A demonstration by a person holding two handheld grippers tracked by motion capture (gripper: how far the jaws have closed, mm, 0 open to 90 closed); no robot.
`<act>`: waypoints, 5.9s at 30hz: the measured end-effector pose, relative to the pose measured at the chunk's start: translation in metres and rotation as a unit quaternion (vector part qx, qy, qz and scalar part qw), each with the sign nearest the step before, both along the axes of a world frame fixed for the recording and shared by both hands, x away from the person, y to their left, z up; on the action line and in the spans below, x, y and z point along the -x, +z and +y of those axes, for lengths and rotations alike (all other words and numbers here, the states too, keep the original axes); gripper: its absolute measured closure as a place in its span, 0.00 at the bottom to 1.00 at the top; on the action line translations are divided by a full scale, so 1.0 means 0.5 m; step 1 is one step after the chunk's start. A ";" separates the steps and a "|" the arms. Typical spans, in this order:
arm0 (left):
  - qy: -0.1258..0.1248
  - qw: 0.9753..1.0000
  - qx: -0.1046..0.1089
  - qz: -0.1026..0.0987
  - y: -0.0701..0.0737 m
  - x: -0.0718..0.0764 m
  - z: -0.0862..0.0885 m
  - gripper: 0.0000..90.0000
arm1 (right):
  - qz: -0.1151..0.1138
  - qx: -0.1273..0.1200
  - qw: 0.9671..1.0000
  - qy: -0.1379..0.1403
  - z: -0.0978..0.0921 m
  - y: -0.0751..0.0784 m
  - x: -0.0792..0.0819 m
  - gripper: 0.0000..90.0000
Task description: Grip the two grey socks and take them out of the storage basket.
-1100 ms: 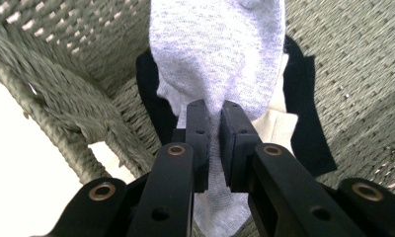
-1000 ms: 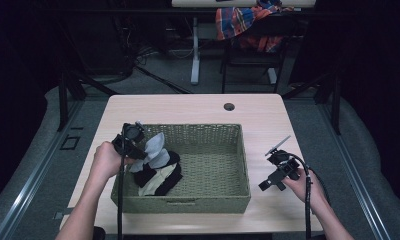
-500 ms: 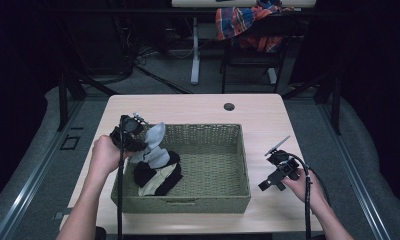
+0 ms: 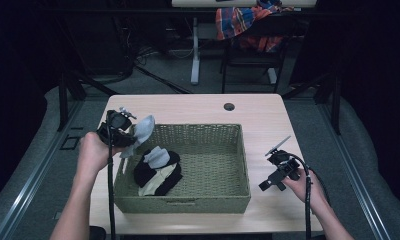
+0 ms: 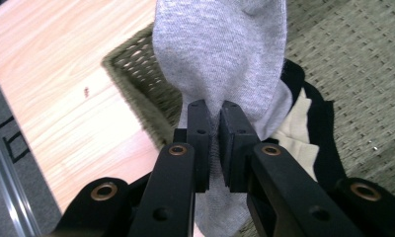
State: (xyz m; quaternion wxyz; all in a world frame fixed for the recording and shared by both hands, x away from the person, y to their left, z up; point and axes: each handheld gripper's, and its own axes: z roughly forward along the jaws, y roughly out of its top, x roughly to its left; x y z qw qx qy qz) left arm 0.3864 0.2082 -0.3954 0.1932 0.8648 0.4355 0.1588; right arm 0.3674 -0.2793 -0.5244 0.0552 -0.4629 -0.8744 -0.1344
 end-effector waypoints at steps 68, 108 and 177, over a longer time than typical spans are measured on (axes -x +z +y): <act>0.139 0.988 -0.025 0.060 -0.154 -0.057 0.209 0.94 | 0.008 -0.003 1.000 0.005 0.003 0.000 0.003 0.08; 0.126 0.986 -0.028 0.108 -0.257 -0.087 0.190 0.93 | 0.007 0.001 1.000 0.004 0.004 -0.002 0.002 0.08; -0.042 0.993 -0.049 0.097 -0.179 -0.066 -0.116 0.57 | 0.001 -0.009 1.000 0.016 0.008 0.001 0.006 0.11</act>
